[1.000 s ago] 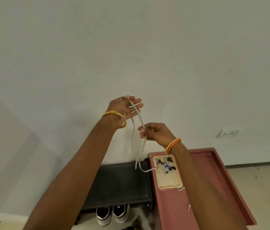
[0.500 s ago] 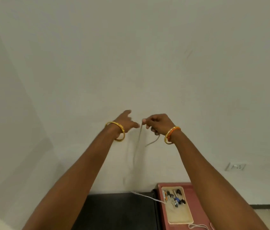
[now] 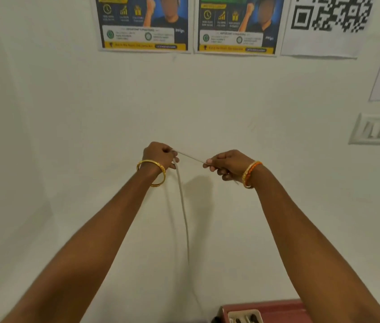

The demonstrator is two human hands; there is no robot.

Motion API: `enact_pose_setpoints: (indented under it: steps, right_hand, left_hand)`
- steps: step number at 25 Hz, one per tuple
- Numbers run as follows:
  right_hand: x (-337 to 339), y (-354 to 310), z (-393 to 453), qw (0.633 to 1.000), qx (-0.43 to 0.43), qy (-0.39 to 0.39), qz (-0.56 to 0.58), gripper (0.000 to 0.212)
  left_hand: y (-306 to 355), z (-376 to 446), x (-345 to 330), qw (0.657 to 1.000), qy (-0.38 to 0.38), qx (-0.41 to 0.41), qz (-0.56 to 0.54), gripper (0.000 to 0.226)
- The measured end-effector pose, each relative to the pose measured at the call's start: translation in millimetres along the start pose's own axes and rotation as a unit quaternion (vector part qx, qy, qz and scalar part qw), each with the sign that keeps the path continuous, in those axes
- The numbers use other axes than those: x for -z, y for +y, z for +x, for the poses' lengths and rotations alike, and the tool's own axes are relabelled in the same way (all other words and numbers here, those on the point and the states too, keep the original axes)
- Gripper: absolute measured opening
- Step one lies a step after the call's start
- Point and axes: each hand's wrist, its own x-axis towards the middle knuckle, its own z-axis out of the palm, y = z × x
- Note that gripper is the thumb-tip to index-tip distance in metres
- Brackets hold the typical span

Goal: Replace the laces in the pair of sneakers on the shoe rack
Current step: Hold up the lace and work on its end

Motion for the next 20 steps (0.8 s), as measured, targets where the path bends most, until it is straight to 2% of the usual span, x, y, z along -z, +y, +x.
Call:
enact_pose_setpoints:
  steps: [3, 5, 8, 10, 13, 16, 20]
  right_hand:
    - [13.5, -7.8, -8.7, 0.999, -0.017, -0.042, -0.004, 0.017]
    - [16.2, -11.5, -15.1, 0.998, -0.031, -0.055, 0.000, 0.020]
    - [10.5, -23.1, -19.4, 0.995, -0.012, -0.056, 0.077, 0.021]
    - [-0.3, -36.5, -18.8, 0.987, 0.014, -0.064, 0.149, 0.020]
    - [-17.2, -55.0, -16.3, 0.952, 0.032, -0.098, 0.288, 0.019]
    - [-27.8, -64.9, -14.0, 0.897, 0.051, -0.086, 0.430, 0.016]
    - [-35.8, -67.4, -7.7, 0.839, 0.087, -0.011, 0.537, 0.019]
  left_hand:
    - [4.8, 9.2, 11.6, 0.998, 0.053, 0.011, -0.043, 0.014]
    - [6.4, 10.3, 17.3, 0.996, 0.061, 0.021, -0.056, 0.016]
    - [7.2, 5.4, 16.3, 1.000, -0.011, 0.024, 0.015, 0.018]
    - [13.5, -4.0, 11.8, 0.994, -0.082, 0.002, 0.070, 0.027]
    - [32.1, -20.7, 1.7, 0.978, -0.206, -0.042, 0.006, 0.029]
    - [48.4, -27.5, -1.2, 0.970, -0.224, -0.053, -0.074, 0.013]
    - [59.1, -23.7, 4.9, 0.969, -0.226, -0.057, -0.080, 0.021]
